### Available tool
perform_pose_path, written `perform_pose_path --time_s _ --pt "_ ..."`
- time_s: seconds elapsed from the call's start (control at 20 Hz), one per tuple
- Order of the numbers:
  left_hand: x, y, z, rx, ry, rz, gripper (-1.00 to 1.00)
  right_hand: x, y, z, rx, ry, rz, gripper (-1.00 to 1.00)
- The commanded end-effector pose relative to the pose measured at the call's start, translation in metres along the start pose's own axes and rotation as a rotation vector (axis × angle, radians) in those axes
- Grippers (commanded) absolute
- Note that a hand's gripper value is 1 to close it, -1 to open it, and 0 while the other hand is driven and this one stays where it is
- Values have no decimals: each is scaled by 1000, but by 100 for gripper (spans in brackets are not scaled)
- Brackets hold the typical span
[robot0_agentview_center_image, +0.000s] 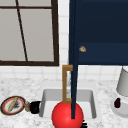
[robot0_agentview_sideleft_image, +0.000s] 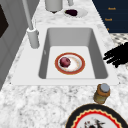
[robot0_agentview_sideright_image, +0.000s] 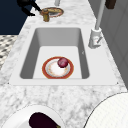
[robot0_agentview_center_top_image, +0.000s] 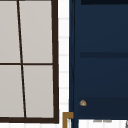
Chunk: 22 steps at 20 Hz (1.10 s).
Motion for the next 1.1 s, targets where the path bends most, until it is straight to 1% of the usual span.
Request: perform_pose_path --time_s 0.0,0.25,0.45,0.55,0.6,0.65,0.7,0.8,1.05 --pt "0 0 0 0 0 0 0 0 9 0 30 -114 66 -100" --pt "0 0 0 0 0 0 0 1 20 1 38 -235 67 -100" --pt "0 0 0 0 0 0 0 3 31 7 65 -277 85 -100" --pt "0 0 0 0 0 0 0 4 41 5 63 -288 76 -100" --pt "0 0 0 0 0 0 0 5 34 6 26 -263 26 -100" --pt "0 0 0 0 0 0 0 3 32 5 21 -269 11 -100" --pt "0 0 0 0 0 0 0 -1 43 3 52 -305 47 -100" --pt "0 0 0 0 0 0 0 -8 53 -2 73 -359 69 -100" --pt "0 0 0 0 0 0 0 -30 73 -18 65 -459 49 -100"
